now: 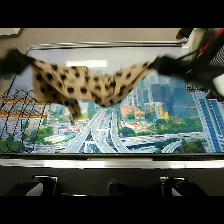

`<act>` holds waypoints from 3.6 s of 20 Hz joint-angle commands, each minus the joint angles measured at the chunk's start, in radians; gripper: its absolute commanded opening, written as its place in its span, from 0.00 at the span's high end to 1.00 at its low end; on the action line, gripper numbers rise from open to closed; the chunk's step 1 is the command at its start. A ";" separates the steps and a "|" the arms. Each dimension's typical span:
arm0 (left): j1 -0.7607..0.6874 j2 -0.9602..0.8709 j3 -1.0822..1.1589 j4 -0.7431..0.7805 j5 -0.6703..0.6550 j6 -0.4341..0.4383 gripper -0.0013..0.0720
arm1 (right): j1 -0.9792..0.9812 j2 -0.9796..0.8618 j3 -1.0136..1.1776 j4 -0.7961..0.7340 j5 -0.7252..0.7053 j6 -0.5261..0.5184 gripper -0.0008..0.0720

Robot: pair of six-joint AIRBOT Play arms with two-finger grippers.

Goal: Fold the clothes and pants, and hang the long-sleeved shirts on hangers.

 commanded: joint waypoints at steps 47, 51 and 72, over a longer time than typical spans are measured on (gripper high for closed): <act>0.171 -0.051 -0.657 0.074 -0.165 -0.091 0.12 | -0.243 0.042 -0.966 0.445 0.236 -0.132 0.30; 0.135 -0.055 -0.689 0.072 -0.127 -0.073 0.12 | 0.027 0.046 -1.156 0.618 -0.054 -0.130 0.30; 0.134 -0.221 -0.689 -0.009 -0.131 0.091 0.00 | 0.270 -0.036 -1.030 0.538 -0.208 0.038 0.96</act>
